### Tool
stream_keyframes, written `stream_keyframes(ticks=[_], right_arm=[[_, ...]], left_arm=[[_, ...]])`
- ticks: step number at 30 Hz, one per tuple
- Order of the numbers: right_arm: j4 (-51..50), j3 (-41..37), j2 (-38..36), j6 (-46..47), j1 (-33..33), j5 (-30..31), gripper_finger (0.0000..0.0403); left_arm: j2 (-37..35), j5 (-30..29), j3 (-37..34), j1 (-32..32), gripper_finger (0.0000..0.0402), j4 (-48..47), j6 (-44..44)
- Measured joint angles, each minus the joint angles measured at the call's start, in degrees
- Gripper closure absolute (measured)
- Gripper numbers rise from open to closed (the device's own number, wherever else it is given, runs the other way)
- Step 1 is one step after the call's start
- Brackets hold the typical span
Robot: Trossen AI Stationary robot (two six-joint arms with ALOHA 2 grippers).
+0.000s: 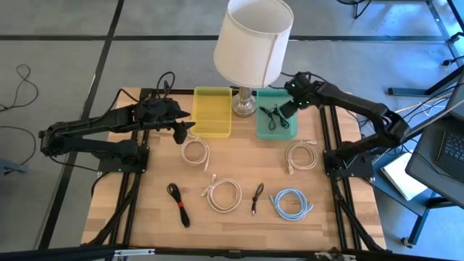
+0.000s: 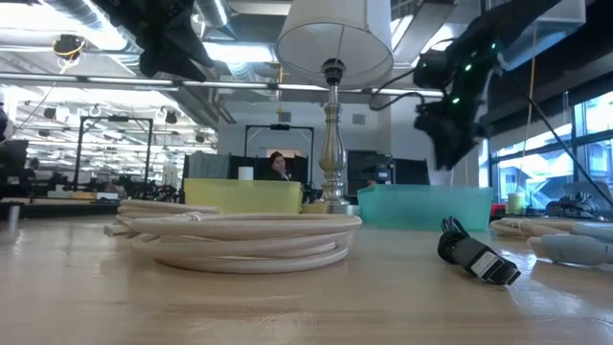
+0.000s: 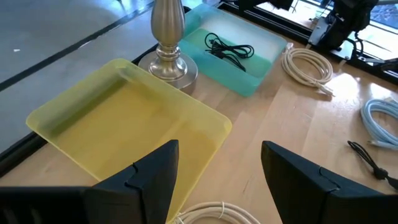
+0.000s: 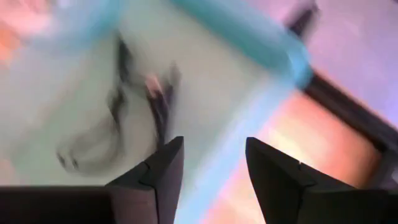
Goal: Pick & Place USB Port
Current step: Put the black USB cable into the blue bin
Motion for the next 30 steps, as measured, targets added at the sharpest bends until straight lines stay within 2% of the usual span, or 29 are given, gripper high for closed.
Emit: stream_keyframes(ticks=[5, 7, 9, 12, 14, 16, 18, 21, 25, 30], right_arm=[[-19.61, 0.84, -6.40, 1.52, 0.02, 2.59, 0.0256], [-28.42, 0.72, -10.12, 3.72, 0.55, 1.84, 0.0265], [-33.98, 0.72, -14.99, 6.47, 2.41, -3.76, 0.0272], [-35.13, 0.72, -23.21, 11.29, 8.16, -17.77, 0.0279], [-34.22, 0.72, -28.51, 17.59, 13.34, -25.48, 0.0280], [-32.75, 0.72, -32.98, 24.86, 19.33, -29.77, 0.0280], [-30.42, 0.72, -36.43, 32.58, 25.58, -31.22, 0.0280], [-22.94, 0.72, -39.09, 42.09, 34.13, -30.17, 0.0280], [-10.34, -0.49, -36.73, 48.19, 44.99, -26.23, 0.0280], [6.27, -8.38, -28.43, 49.38, 56.28, -25.51, 0.0280]], left_arm=[[0.00, 0.00, 0.00, 0.00, 0.0178, -0.04, -0.52], [0.00, 0.00, 0.00, 0.00, 0.0178, -0.07, -0.51], [-0.02, 0.00, 0.00, 0.00, 0.0178, -0.07, -0.51], [0.00, -0.95, 0.00, 0.00, 0.0178, -0.06, -0.17], [0.00, -2.14, 0.00, 0.00, 0.0178, -0.04, 0.37], [0.00, -3.05, 0.00, 0.00, 0.0178, -0.02, 0.40], [0.00, -3.41, 0.00, 0.00, 0.0178, -0.02, 0.53], [0.00, -4.16, 0.00, 0.00, 0.0178, -0.01, 0.88], [0.00, -4.70, 0.00, 0.00, 0.0178, 0.00, 0.85], [-0.01, -4.95, 0.00, 0.00, 0.0178, 0.00, -0.40]])
